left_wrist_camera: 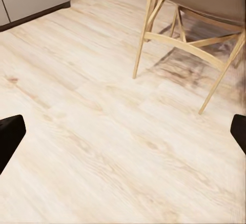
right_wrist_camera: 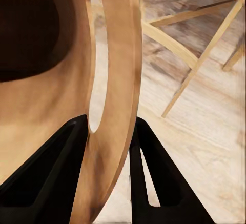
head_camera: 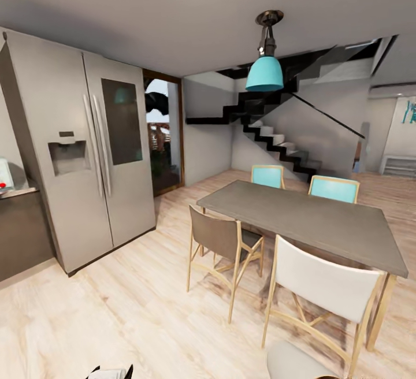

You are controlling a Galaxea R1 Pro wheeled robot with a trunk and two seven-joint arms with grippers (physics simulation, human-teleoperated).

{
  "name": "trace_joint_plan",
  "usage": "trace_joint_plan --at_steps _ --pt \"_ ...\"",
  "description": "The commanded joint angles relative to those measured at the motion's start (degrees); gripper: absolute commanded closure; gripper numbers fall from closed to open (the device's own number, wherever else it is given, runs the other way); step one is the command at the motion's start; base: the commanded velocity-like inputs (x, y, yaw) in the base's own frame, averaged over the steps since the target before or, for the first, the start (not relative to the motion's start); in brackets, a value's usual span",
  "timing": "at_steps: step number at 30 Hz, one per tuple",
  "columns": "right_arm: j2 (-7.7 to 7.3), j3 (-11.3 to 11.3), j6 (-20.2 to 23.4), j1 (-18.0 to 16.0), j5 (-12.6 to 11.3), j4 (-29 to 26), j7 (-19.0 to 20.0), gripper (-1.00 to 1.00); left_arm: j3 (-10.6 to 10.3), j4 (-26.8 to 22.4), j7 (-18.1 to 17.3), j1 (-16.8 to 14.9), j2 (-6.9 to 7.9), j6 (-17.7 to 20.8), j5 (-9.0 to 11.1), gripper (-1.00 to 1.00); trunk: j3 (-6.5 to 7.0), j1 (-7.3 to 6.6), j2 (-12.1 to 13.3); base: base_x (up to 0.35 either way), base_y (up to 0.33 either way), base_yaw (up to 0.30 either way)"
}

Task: Put the three can of soda from the living room inside the tash can in the kitchen.

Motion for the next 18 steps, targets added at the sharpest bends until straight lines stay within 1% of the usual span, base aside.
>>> trace_joint_plan --at_steps 1,18 --pt "0.0 -0.6 0.0 0.0 -0.2 -0.1 0.2 1.0 0.0 0.0 0.0 0.0 0.0 0.0 0.0 -1.0 0.05 0.0 0.0 0.0 0.0 -0.241" --pt "0.0 -0.7 0.0 0.0 -0.2 -0.1 0.2 1.0 0.0 -0.6 0.0 0.0 -0.08 -0.1 0.1 -1.0 0.76 0.0 0.0 0.0 0.0 -0.237"
